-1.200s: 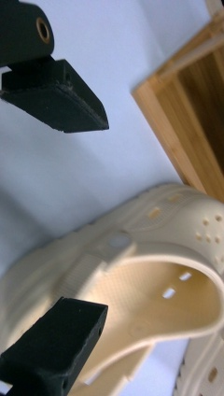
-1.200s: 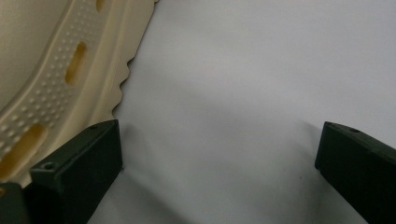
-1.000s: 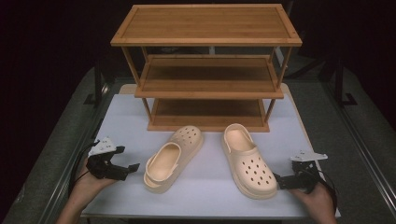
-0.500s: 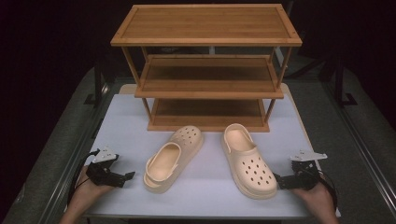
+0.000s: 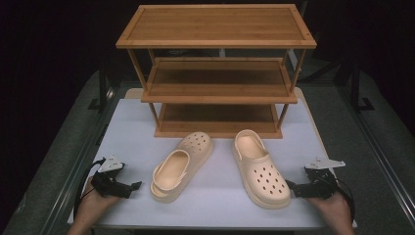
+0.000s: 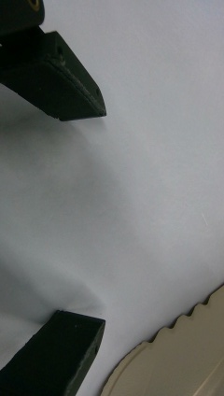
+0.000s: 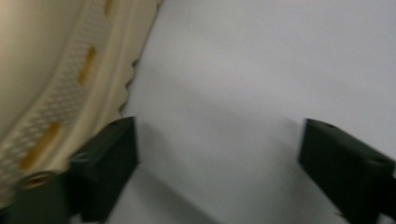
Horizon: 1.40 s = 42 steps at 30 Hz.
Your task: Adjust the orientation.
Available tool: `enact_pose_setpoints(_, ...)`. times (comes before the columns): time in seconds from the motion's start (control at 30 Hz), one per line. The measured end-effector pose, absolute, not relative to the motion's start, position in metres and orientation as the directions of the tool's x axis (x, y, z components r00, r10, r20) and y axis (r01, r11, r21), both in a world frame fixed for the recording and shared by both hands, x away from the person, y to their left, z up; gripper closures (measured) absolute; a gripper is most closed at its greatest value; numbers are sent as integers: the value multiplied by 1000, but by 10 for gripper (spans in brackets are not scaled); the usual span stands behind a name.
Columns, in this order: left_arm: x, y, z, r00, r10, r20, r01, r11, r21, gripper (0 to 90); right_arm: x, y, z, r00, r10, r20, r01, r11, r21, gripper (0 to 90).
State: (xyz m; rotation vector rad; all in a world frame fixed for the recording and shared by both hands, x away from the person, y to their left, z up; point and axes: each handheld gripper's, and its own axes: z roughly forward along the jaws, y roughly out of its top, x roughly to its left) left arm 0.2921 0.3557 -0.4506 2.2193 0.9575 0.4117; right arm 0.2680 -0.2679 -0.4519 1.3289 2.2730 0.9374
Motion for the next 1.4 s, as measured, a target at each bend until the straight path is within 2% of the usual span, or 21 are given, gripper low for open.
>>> enact_pose_setpoints(0.03, 292, 356, -451, 680, 733, 20, 520, -501, 691, 9, 267, -269, -449, -490, 871, 41, 639, 327, 696, 175)
enact_pose_setpoints(0.13, 292, 356, -451, 680, 733, 19, 521, -500, 692, 9, 262, -274, -439, -474, 877, 76, 640, 284, 714, 380)
enact_pose_setpoints(0.3, 292, 356, -451, 680, 733, 18, 521, -500, 691, 9, 251, -274, -418, -510, 851, 128, 600, 245, 761, 725)
enact_pose_setpoints(0.33, 292, 356, -451, 680, 733, 18, 521, -500, 691, 9, 249, -274, -414, -525, 841, 131, 589, 248, 769, 819)
enact_pose_setpoints(0.4, 292, 356, -451, 679, 733, 18, 522, -501, 691, 9, 245, -270, -406, -553, 823, 130, 564, 255, 786, 896)
enact_pose_setpoints(0.8, 293, 356, -451, 679, 734, 16, 523, -500, 690, 10, 231, -236, -389, -680, 698, 226, 519, 241, 820, 897)
enact_pose_setpoints(1.07, 293, 356, -451, 679, 734, 16, 523, -500, 690, 10, 228, -203, -400, -734, 635, 240, 521, 301, 799, 898)
enact_pose_setpoints(1.4, 292, 356, -451, 679, 734, 17, 523, -500, 690, 10, 220, -185, -413, -764, 595, 251, 531, 358, 768, 898)
